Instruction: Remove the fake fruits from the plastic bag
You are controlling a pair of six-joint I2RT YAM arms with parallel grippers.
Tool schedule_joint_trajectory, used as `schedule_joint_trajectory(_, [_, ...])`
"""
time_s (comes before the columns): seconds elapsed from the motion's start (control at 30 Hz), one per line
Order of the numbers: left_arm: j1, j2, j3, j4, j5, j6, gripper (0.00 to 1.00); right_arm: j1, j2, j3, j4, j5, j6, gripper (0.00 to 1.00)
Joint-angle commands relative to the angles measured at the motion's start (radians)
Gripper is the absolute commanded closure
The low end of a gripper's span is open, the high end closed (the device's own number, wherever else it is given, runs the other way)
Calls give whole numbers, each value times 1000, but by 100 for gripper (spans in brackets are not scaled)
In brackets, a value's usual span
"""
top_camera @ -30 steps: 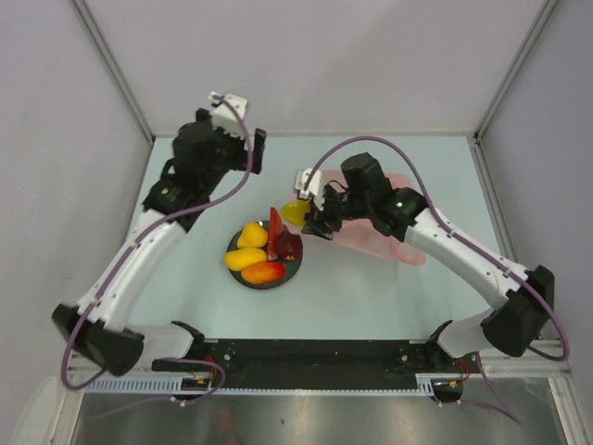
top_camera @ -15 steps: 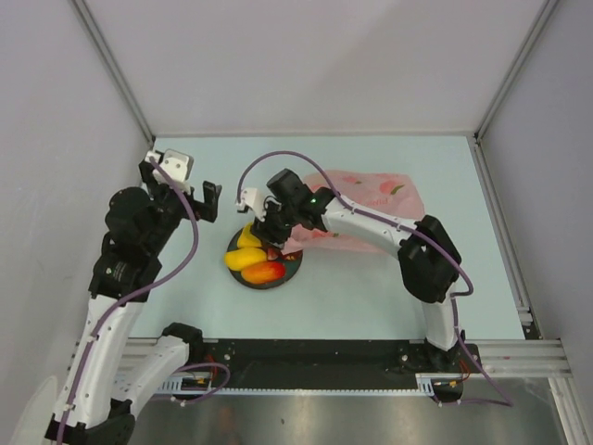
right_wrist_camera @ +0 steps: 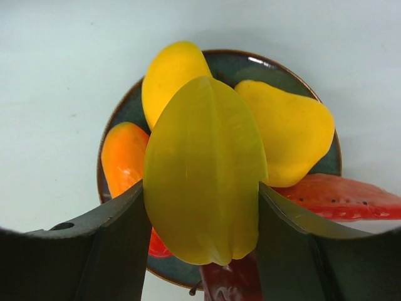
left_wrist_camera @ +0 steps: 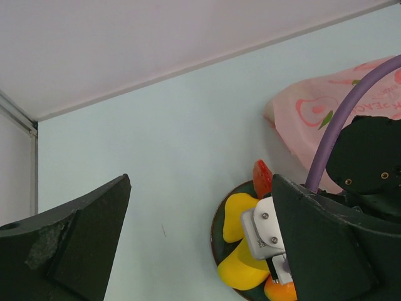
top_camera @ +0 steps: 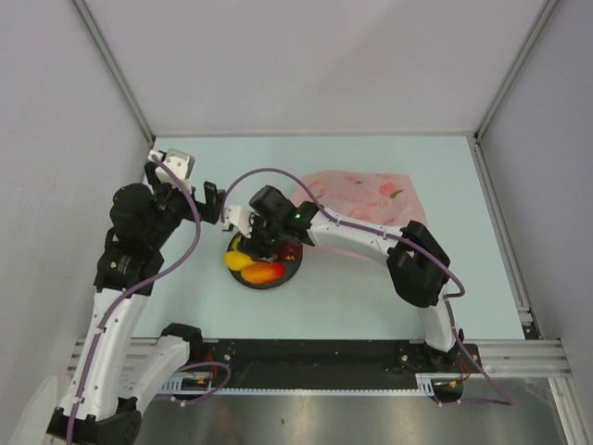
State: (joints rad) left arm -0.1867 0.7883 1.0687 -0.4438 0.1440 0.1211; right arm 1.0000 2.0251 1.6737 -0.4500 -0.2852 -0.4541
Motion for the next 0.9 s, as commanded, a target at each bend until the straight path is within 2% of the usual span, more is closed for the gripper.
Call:
schedule_joint_trajectory(0.0, [7,9,-9,37,61,-38,0,-3,-52,-41,20,47,11,39])
schedule_joint_trajectory(0.13, [7,19,-9,53,78,-52,0,-3,-77,-84,28,32,22,26])
schedule_joint_trajectory(0.33, [7,26,-7,57,98,-63,0,-1,-112,-62,25,-2,74,16])
schedule_joint_trajectory(0.53, [7,25,-19,65,123,-80,0,-8,-209,-43,-35,-11,92,13])
schedule_joint_trajectory(0.7, [7,35,-29,74,120,-89,0,-38,-371,-3,-163,-61,156,12])
schedule_joint_trajectory(0.87, [-3,25,-24,109,219,-104,0,-151,-526,-14,-248,26,268,12])
